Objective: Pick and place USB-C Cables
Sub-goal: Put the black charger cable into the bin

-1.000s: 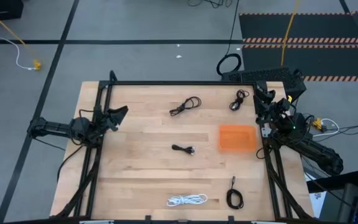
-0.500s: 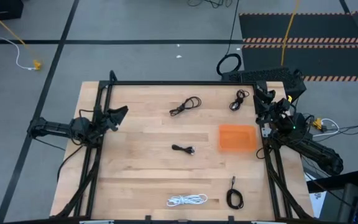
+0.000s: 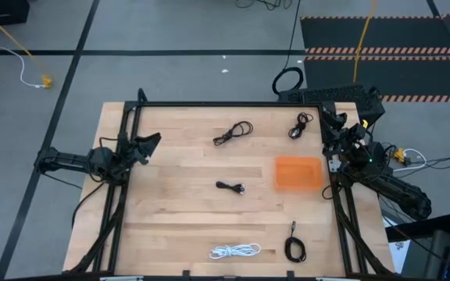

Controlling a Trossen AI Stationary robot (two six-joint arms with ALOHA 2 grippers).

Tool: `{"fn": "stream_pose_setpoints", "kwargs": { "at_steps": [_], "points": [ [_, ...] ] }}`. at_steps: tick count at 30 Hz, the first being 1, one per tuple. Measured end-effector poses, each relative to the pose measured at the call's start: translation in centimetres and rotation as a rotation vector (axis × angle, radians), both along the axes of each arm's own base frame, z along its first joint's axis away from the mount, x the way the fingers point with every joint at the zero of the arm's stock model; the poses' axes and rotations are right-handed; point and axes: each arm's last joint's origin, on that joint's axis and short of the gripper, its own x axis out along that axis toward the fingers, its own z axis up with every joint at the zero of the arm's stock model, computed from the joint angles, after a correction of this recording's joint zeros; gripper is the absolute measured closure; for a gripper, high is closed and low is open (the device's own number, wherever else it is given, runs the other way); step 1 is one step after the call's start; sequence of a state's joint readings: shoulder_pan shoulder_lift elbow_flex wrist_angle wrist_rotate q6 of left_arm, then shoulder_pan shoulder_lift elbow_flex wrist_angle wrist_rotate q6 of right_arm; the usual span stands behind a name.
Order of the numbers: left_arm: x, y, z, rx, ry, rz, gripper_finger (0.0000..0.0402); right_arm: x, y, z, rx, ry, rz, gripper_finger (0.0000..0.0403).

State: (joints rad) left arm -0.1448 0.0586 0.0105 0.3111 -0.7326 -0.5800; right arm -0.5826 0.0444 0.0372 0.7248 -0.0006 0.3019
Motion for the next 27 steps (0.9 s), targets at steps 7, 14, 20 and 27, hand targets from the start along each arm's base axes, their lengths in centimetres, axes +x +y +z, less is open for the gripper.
{"fn": "stream_pose_setpoints", "kwargs": {
  "at_steps": [7, 14, 20, 27],
  "points": [
    [0.0, 0.0, 0.0, 0.0, 0.0, 0.0, 0.0211, 0.0, 0.0, 0.1, 0.037, -0.033, 0.04, 0.0225],
    [0.0, 0.0, 0.0, 0.0, 0.0, 0.0, 0.0211, 0.0, 0.0, 0.0, 0.099, -0.061, 0.089, 0.0225],
    [0.0, 0.0, 0.0, 0.0, 0.0, 0.0, 0.0211, 0.2, -0.2, -0.1, 0.146, -0.075, 0.129, 0.0225],
    [0.0, 0.0, 0.0, 0.0, 0.0, 0.0, 0.0211, 1.3, -0.9, -0.7, 0.153, 0.06, 0.07, 0.0225]
  ]
}}
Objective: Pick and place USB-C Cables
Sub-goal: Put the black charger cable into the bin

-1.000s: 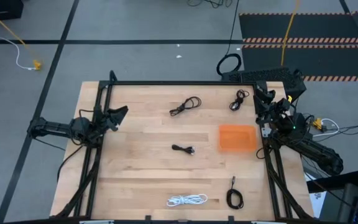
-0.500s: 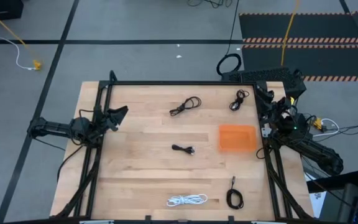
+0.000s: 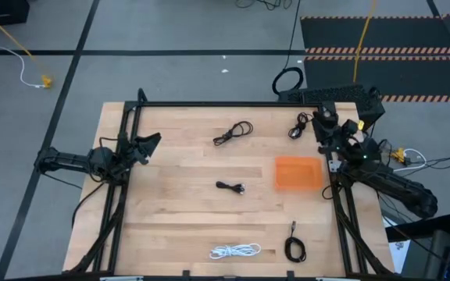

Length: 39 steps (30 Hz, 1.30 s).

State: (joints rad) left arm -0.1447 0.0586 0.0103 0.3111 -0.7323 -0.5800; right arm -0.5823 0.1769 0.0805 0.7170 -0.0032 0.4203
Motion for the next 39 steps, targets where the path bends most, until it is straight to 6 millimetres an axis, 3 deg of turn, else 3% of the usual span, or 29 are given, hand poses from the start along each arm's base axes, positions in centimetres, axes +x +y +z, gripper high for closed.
{"fn": "stream_pose_setpoints", "kwargs": {
  "at_steps": [4, 13, 23, 32, 39],
  "points": [
    [0.0, 0.0, 0.0, 0.0, 0.0, 0.0, 0.0211, 0.3, -0.2, 1.5, -0.068, 0.04, -0.049, 0.0225],
    [0.0, 0.0, 0.0, 0.0, 0.0, 0.0, 0.0211, 2.1, -1.4, 2.0, -0.059, 0.203, -0.084, 0.0225],
    [0.0, 0.0, 0.0, 0.0, 0.0, 0.0, 0.0211, 4.2, -2.8, 5.3, -0.081, 0.312, -0.134, 0.0225],
    [0.0, 0.0, 0.0, 0.0, 0.0, 0.0, 0.0211, 5.6, -4.4, 6.4, 0.122, 0.531, -0.281, 0.0225],
    [0.0, 0.0, 0.0, 0.0, 0.0, 0.0, 0.0211, 6.4, -5.1, 6.7, 0.284, 0.561, -0.271, 0.0225]
  ]
}}
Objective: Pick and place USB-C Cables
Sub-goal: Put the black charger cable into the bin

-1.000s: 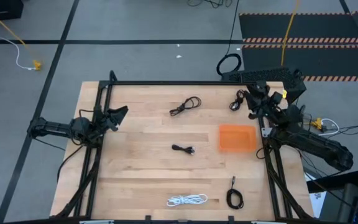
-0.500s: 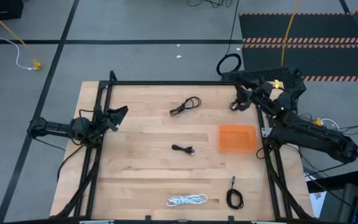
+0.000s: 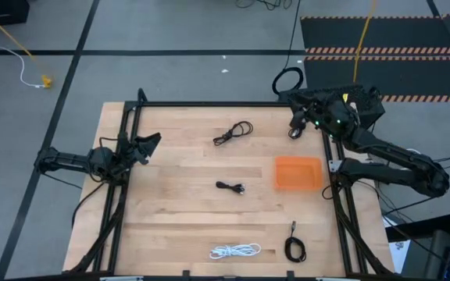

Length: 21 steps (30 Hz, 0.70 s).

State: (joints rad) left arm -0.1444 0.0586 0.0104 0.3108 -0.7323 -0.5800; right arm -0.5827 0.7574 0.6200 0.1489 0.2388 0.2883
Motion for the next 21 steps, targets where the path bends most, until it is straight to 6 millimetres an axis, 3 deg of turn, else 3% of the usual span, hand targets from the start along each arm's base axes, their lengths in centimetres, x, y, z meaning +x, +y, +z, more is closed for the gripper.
{"fn": "stream_pose_setpoints", "kwargs": {
  "at_steps": [8, 16, 21],
  "points": [
    [0.0, 0.0, 0.0, 0.0, 0.0, 0.0, 0.0211, 1.0, -0.6, 1.1, 0.113, -0.002, -0.004, 0.0224],
    [0.0, 0.0, 0.0, 0.0, 0.0, 0.0, 0.0211, 1.9, -1.3, 2.4, 0.287, 0.16, -0.048, 0.0224],
    [0.0, 0.0, 0.0, 0.0, 0.0, 0.0, 0.0211, 1.8, -1.6, 2.2, 0.352, 0.267, -0.156, 0.0224]
  ]
}}
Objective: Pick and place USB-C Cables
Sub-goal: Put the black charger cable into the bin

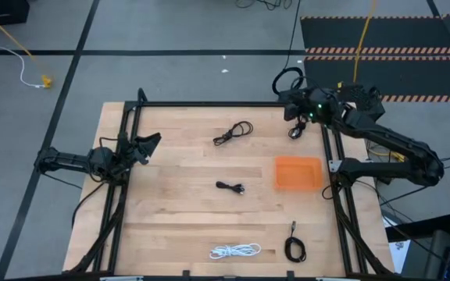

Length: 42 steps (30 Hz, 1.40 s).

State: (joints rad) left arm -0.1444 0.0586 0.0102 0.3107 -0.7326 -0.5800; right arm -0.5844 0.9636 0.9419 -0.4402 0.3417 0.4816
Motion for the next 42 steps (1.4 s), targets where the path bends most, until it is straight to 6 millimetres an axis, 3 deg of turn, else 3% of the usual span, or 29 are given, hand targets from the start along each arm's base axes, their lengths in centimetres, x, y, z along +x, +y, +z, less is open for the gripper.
{"fn": "stream_pose_setpoints", "kwargs": {
  "at_steps": [7, 13, 19, 26, 31, 42],
  "points": [
    [0.0, 0.0, 0.0, 0.0, 0.0, 0.0, 0.0211, 0.2, -0.3, -1.7, 0.131, 0.078, -0.019, 0.0215],
    [0.0, 0.0, 0.0, 0.0, 0.0, 0.0, 0.0211, 0.9, -0.8, -3.4, 0.201, 0.181, -0.026, 0.0164],
    [0.0, 0.0, 0.0, 0.0, 0.0, 0.0, 0.0211, 0.8, -1.2, -5.7, 0.376, 0.264, -0.153, 0.0132],
    [0.0, 0.0, 0.0, 0.0, 0.0, 0.0, 0.0211, 0.4, -2.4, -7.7, 0.531, 0.289, -0.352, 0.0134],
    [0.0, 0.0, 0.0, 0.0, 0.0, 0.0, 0.0211, 1.3, -3.2, -8.8, 0.556, 0.246, -0.408, 0.0135],
    [0.0, 0.0, 0.0, 0.0, 0.0, 0.0, 0.0211, 2.5, -4.8, -12.8, 0.643, 0.378, -0.476, 0.0135]
  ]
}}
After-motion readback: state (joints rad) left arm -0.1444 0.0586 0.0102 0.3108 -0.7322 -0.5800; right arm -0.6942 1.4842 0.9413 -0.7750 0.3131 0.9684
